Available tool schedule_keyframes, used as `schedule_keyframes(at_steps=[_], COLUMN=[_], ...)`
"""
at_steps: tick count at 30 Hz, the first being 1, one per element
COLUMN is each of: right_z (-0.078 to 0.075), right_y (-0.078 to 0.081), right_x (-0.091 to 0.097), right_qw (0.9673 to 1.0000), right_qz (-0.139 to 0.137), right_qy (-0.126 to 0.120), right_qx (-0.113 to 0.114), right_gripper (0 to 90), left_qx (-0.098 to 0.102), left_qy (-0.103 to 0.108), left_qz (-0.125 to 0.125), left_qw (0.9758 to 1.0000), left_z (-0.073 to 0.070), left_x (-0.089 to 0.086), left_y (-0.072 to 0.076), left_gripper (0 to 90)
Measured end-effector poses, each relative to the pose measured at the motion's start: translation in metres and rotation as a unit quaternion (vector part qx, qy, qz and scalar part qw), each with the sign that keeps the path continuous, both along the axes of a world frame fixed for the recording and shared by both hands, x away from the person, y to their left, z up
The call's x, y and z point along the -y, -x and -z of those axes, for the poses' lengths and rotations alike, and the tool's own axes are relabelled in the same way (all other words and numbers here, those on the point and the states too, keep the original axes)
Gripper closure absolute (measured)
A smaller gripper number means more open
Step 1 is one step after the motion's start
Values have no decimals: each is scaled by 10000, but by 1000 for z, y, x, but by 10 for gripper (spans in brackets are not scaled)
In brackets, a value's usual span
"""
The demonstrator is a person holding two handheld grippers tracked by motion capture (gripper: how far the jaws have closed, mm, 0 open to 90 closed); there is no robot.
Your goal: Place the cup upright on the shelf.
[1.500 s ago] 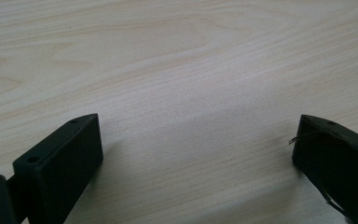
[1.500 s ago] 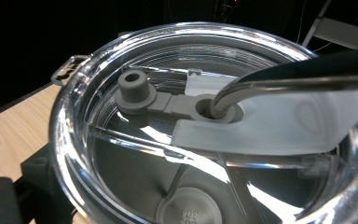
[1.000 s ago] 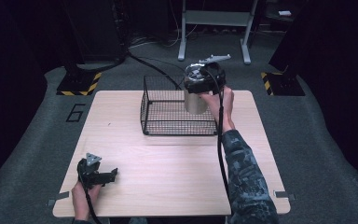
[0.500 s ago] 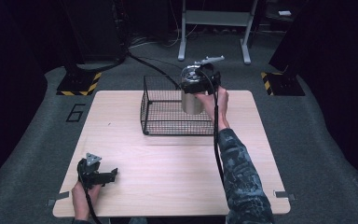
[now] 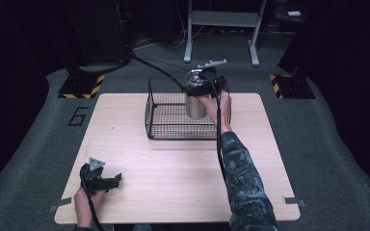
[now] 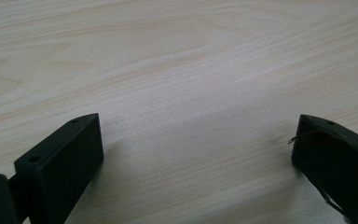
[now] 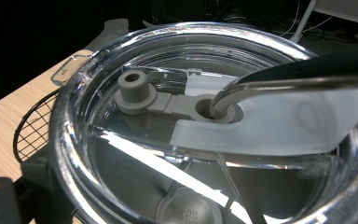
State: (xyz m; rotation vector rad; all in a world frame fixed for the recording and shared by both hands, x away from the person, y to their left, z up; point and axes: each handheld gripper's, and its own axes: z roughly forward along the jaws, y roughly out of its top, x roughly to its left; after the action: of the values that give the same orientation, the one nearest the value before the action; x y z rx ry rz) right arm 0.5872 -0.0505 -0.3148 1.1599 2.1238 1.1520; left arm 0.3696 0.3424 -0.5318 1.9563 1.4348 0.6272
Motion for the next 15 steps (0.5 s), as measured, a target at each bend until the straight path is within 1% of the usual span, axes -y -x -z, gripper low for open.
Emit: schedule_keyframes(at_steps=[2, 5, 9, 10, 12, 13, 15], right_z=[2, 5, 10, 11, 13, 16, 19], right_y=[-1, -3, -5, -6, -6, -7, -9], right_x=[-1, -4, -6, -6, -7, -8, -8], right_qw=[10000, 10000, 10000, 10000, 10000, 9999, 9999], right_qz=[-2, 35, 23, 19, 55, 74, 64], right_qy=[32, -6, 3, 15, -6, -6, 17], right_qx=[2, -39, -72, -51, -80, -128, -127], right_gripper=[37, 37, 37, 37, 37, 37, 37], left_qx=[3, 2, 5, 5, 5, 6, 5], left_qy=[-1, -1, 0, 0, -3, -2, -1], left_qz=[1, 0, 2, 2, 4, 3, 4], left_qw=[10000, 10000, 10000, 10000, 10000, 10000, 10000], left_z=[0, 0, 0, 0, 0, 0, 0], left_x=[0, 0, 0, 0, 0, 0, 0], left_y=[0, 0, 0, 0, 0, 0, 0], left_gripper=[19, 19, 20, 20, 20, 20, 20])
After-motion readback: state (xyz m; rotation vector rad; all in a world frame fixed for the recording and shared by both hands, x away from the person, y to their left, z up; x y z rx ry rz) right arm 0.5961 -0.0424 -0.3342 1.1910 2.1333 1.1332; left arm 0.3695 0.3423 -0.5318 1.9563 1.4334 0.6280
